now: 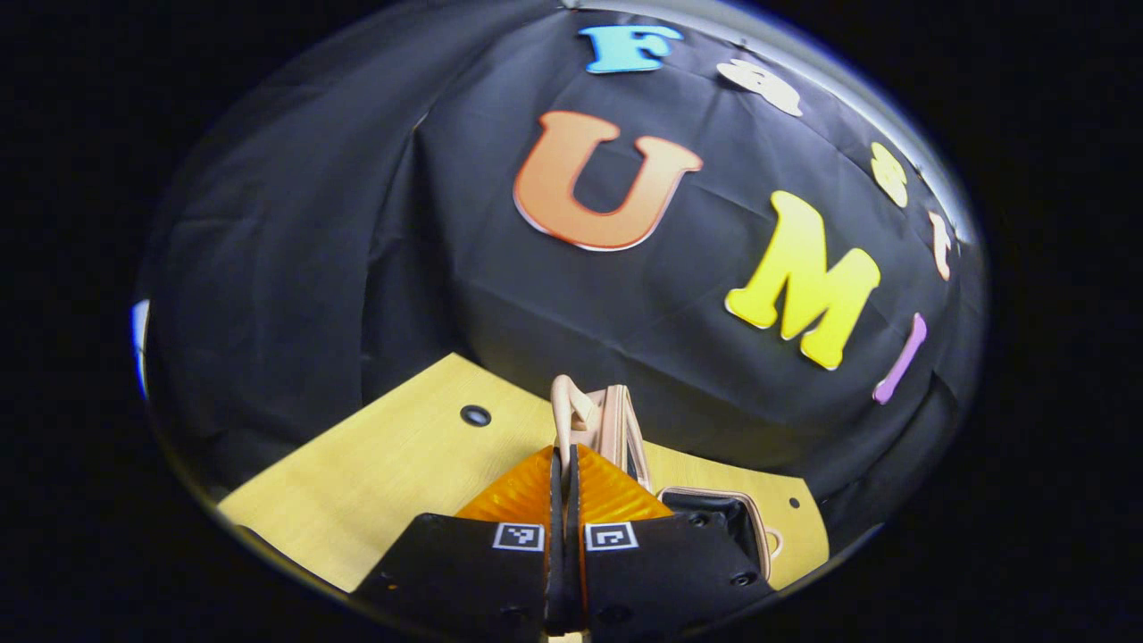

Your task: First open the suitcase, pack the skin care products into it, and then close the suitcase.

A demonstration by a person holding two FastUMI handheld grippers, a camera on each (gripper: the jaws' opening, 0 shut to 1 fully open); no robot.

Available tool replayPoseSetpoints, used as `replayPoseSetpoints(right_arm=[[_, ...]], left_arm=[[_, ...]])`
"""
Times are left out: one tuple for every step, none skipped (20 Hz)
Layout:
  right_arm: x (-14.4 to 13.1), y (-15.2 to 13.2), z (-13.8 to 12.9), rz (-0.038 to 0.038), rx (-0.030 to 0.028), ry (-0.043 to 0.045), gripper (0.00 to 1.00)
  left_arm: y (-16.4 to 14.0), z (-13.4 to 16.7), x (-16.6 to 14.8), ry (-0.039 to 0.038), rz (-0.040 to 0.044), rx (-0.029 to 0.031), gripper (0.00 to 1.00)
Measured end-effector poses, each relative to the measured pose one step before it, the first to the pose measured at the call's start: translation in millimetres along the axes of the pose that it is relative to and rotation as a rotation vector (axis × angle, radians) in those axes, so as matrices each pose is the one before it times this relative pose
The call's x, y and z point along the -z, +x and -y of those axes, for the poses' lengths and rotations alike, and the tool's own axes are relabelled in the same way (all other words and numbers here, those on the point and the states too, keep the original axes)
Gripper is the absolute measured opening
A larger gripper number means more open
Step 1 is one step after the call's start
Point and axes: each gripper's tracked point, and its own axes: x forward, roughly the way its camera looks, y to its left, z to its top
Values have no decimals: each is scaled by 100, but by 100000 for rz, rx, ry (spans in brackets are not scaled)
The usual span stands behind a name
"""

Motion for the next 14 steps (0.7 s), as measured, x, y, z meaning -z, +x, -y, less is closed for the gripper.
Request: replayPoseSetpoints(right_arm=[[-47,-24,61,304,-597,92,79],[-92,-240,96,318,-519,37,77],[-69,-116,134,271,-429,62,79],[23,-101,96,-102,-411,-56,79],[47,-208,238,-115,-262,-98,79],[90,-168,211,-13,-73,91,79],[15,-195,67,63,-121,369,79],[36,-44,253,-126,57,501,79],[187,-215,431,-41,204,636,79],[84,-61,175,-108,-58,882,79],[52,-46,192,-99,-32,852,79],[32,-95,237,-72,167,604,79],[216,327,-83,326,-42,591,79],[-106,-70,182,338,-261,733,79]], left_arm=[[-538,1421,-700,2670,1220,1768,3],[-350,1355,-481,2712,951,1771,3],[-301,1489,-234,2540,894,1449,3],[-28,1012,-63,1524,-55,1428,3],[-438,1058,-350,1654,442,953,2],[-21,1026,-78,1148,-352,1326,3],[-231,1141,-64,1652,256,1081,3],[-70,1073,33,1951,-94,1039,3],[4,1316,-19,2455,68,520,3],[-30,1062,90,1157,-728,204,3],[-86,1229,-227,886,781,543,3],[-65,1279,-162,469,302,1072,3],[19,1555,100,434,37,1591,3],[61,1418,247,872,-392,975,3]])
